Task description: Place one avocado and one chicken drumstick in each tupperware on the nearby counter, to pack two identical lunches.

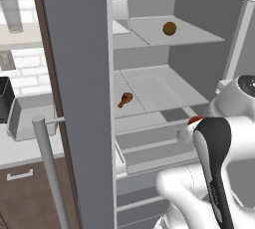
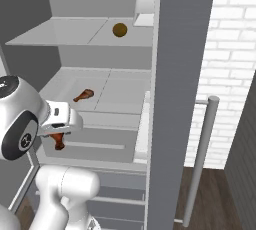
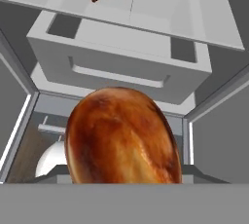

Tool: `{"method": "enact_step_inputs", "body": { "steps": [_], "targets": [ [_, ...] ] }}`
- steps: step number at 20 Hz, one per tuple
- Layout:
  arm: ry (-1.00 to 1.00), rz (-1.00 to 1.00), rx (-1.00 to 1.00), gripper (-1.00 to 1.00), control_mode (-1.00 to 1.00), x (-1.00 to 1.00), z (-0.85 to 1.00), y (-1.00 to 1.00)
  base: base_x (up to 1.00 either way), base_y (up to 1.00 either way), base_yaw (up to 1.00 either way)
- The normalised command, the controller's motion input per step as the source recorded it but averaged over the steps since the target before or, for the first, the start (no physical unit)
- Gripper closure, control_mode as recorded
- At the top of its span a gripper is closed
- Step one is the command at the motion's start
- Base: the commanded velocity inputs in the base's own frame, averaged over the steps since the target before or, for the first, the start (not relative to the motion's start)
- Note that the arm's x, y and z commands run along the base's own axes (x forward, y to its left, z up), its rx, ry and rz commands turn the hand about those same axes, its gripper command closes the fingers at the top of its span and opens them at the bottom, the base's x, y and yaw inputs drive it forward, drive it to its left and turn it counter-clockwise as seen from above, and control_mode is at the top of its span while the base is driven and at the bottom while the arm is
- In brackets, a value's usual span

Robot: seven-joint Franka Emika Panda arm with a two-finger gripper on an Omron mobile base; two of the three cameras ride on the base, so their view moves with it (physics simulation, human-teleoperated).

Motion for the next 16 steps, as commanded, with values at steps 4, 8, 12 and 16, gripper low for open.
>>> {"method": "enact_step_inputs", "body": {
  "steps": [4,8,12,16],
  "targets": [
    [0.0,0.0,0.0,1.0,1.0,0.0,0.0,0.0,-0.15,0.0,0.05],
    [0.0,0.0,0.0,1.0,1.0,0.0,0.0,0.0,-0.7,-0.01,0.25],
    [0.0,0.0,0.0,1.0,1.0,0.0,0.0,0.0,-0.73,0.0,0.45],
    [0.0,0.0,0.0,1.0,1.0,0.0,0.0,0.0,-0.69,0.02,0.6]
  ]
}}
